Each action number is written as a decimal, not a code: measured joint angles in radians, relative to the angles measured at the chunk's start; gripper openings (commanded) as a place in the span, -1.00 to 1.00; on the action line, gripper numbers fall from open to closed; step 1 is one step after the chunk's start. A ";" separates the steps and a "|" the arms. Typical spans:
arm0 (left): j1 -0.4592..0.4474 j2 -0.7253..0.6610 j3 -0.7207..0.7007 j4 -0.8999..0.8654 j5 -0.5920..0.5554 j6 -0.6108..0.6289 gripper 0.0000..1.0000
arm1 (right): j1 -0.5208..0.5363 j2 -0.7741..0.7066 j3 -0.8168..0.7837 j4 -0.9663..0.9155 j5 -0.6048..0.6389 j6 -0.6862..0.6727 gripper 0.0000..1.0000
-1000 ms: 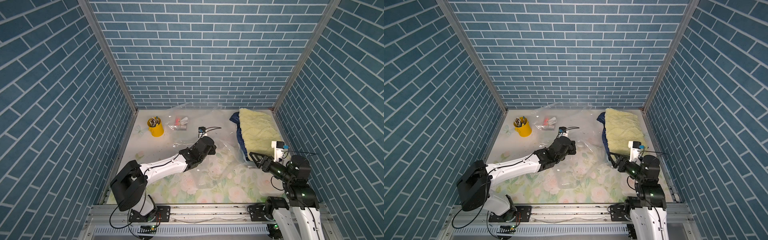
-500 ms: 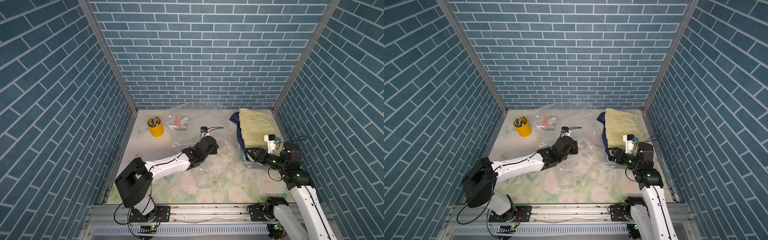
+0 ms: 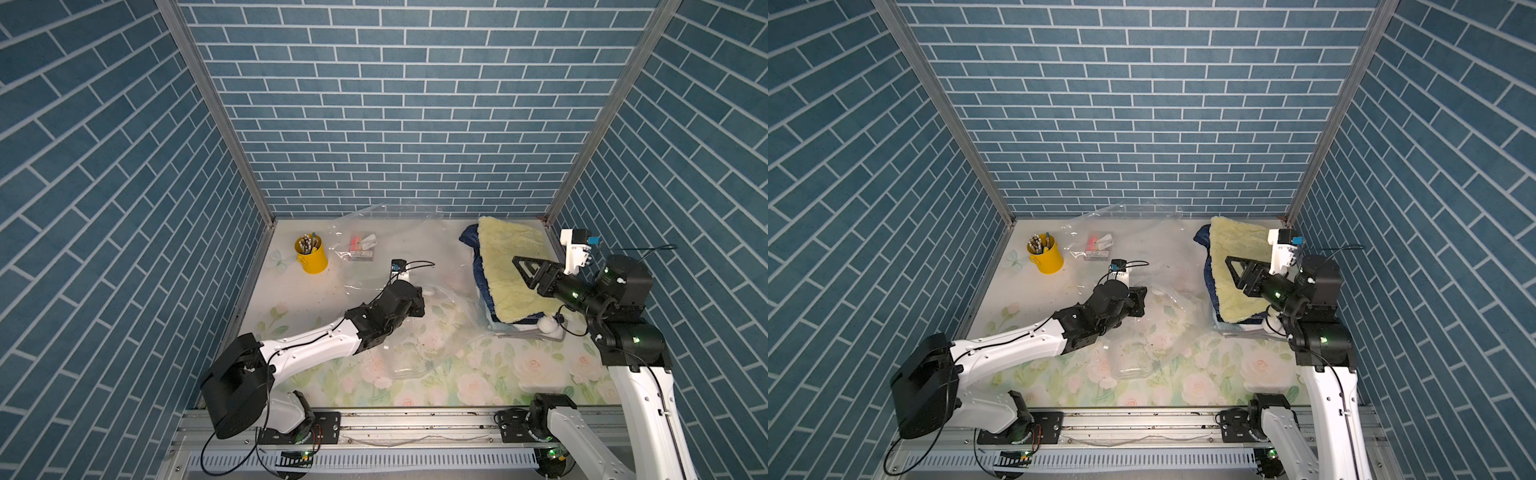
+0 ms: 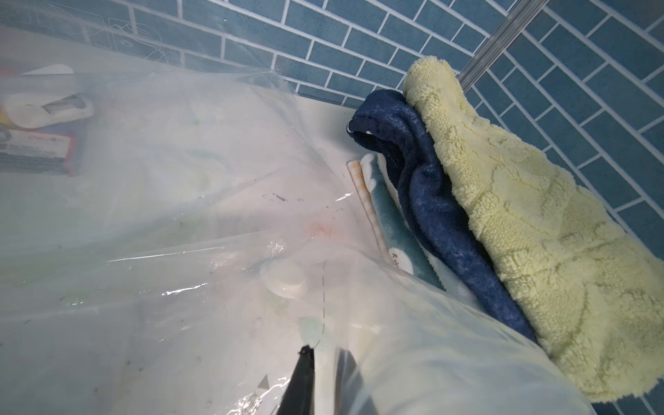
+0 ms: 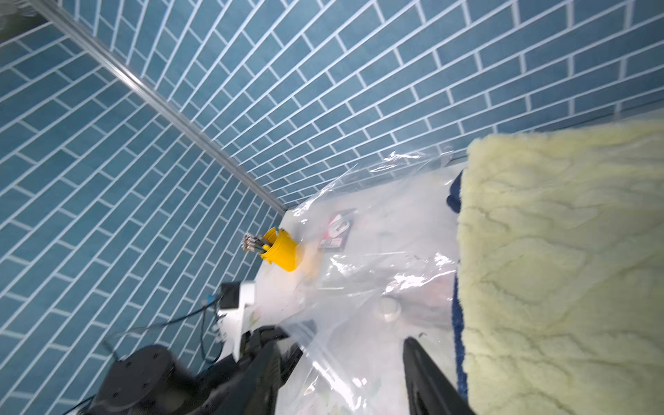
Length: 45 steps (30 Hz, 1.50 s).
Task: Take the blanket out of the vacuum bag
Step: Place the blanket at the center of the board.
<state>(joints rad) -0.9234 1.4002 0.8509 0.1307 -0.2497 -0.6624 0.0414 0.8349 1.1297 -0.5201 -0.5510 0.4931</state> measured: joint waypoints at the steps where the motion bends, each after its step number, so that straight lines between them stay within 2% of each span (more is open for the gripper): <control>1: 0.000 -0.008 -0.011 0.000 0.000 0.004 -0.66 | 0.000 0.027 0.007 0.006 0.032 -0.013 0.19; 4: 0.000 -0.029 -0.045 -0.001 0.000 0.013 -0.64 | -0.003 0.113 -0.009 0.032 0.143 -0.050 0.21; 7: 0.000 -0.053 -0.081 -0.005 0.000 0.023 -0.64 | -0.040 0.214 -0.077 0.091 0.203 -0.063 0.13; 13: 0.000 -0.105 -0.147 -0.009 -0.023 0.023 -0.50 | -0.104 0.298 -0.370 0.313 0.213 0.025 0.05; 17: 0.000 -0.136 -0.154 -0.028 -0.034 0.024 -0.26 | -0.104 0.317 -0.504 0.462 0.188 0.077 0.03; 23: 0.000 -0.157 -0.103 -0.068 -0.011 0.060 0.21 | -0.104 0.306 -0.483 0.486 0.175 0.088 0.08; 27: 0.000 -0.163 -0.073 -0.066 0.027 0.084 0.51 | -0.114 0.292 -0.365 0.415 0.192 0.083 0.16; 32: -0.003 -0.199 -0.079 -0.063 0.095 0.112 0.82 | -0.192 0.301 -0.191 0.378 0.207 0.066 0.32; 34: -0.005 -0.225 -0.090 -0.053 0.129 0.124 0.97 | -0.230 0.315 -0.153 0.378 0.223 0.055 0.48; 39: -0.007 -0.259 -0.097 -0.053 0.211 0.172 0.99 | -0.320 0.386 -0.158 0.404 0.283 0.039 0.53; 44: -0.007 -0.201 -0.094 -0.111 0.247 0.192 1.00 | -0.399 0.479 -0.293 0.484 0.285 0.048 0.51; 45: -0.007 -0.190 -0.097 -0.120 0.252 0.195 0.93 | -0.410 0.493 -0.320 0.496 0.281 0.052 0.50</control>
<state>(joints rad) -0.9302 1.2106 0.7544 0.0105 0.0025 -0.4679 -0.3687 1.3281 0.8093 -0.0242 -0.2699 0.5453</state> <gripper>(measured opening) 0.998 0.760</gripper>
